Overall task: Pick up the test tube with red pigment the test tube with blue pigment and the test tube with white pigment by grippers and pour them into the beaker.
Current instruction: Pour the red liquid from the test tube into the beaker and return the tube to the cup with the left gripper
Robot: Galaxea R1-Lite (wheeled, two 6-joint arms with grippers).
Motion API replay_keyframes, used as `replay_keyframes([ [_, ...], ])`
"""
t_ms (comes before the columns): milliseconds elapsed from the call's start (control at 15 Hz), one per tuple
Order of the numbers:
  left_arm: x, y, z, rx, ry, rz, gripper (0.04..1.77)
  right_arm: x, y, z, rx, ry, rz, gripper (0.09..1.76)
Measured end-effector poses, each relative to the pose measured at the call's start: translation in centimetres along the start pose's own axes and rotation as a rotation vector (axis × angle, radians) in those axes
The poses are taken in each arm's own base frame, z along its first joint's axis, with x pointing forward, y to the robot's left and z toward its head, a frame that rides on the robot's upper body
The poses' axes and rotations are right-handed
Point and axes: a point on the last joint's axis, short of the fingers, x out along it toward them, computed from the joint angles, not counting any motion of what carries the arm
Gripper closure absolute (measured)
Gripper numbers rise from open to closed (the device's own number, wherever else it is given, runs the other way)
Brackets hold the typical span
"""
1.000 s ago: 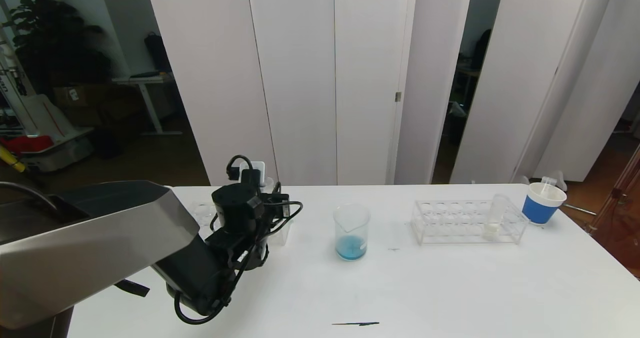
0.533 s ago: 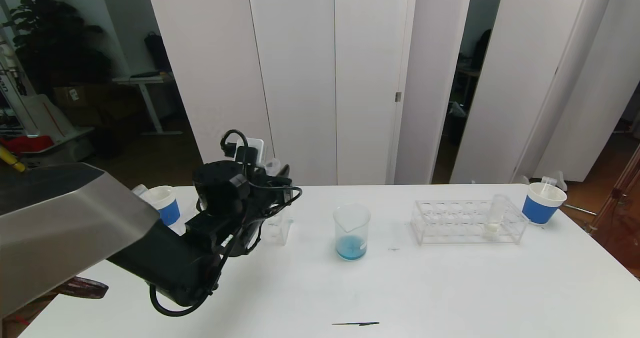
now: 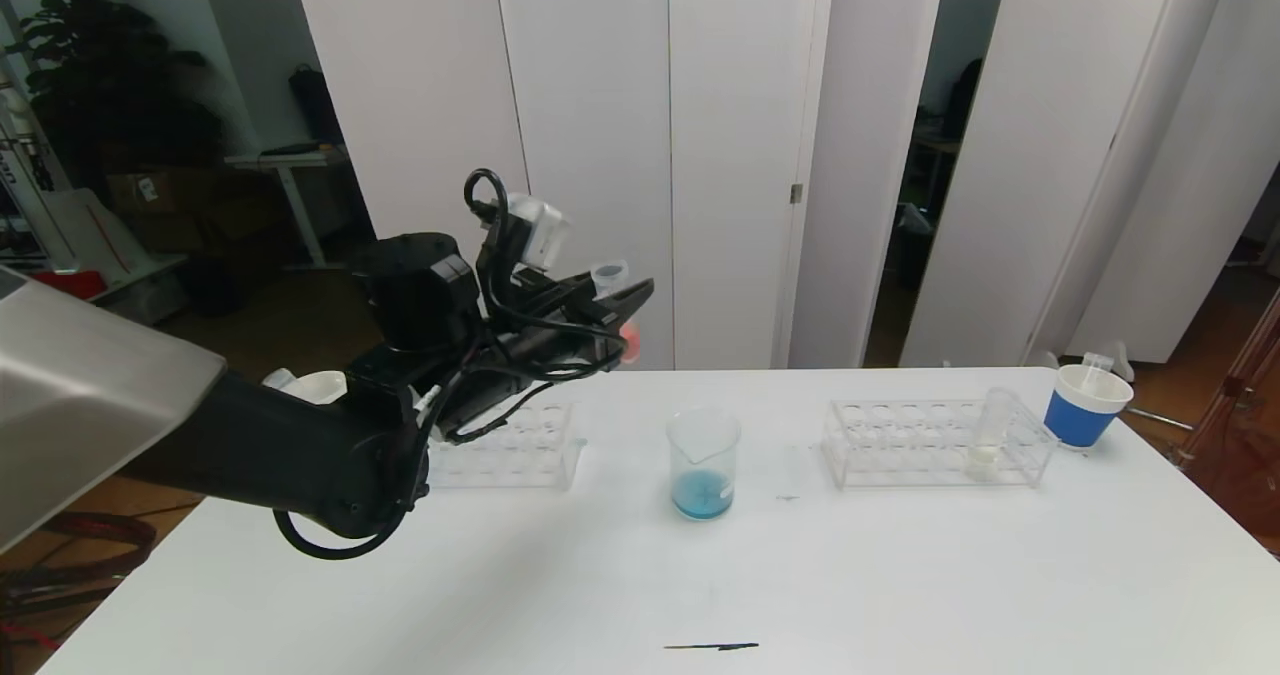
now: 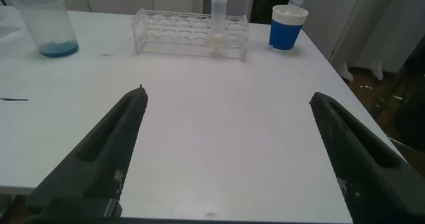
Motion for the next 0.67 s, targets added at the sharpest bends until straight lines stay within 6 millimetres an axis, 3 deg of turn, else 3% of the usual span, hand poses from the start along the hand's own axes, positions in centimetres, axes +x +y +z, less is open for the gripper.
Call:
replay_keyframes([
  [133,1.1,0.3,-0.2,0.028,-0.021,-0.079,1.21,0.0,0.0,0.0,0.000,0.000,0.000,0.10],
  [467,3.1,0.7,-3.4,0.424,-0.007,-0.112,1.21,0.0,0.0,0.0,0.000,0.000,0.000,0.10],
  [667,3.9,0.4,-4.9,0.472,-0.004,-0.164,1.21,0.0,0.0,0.0,0.000,0.000,0.000,0.10],
])
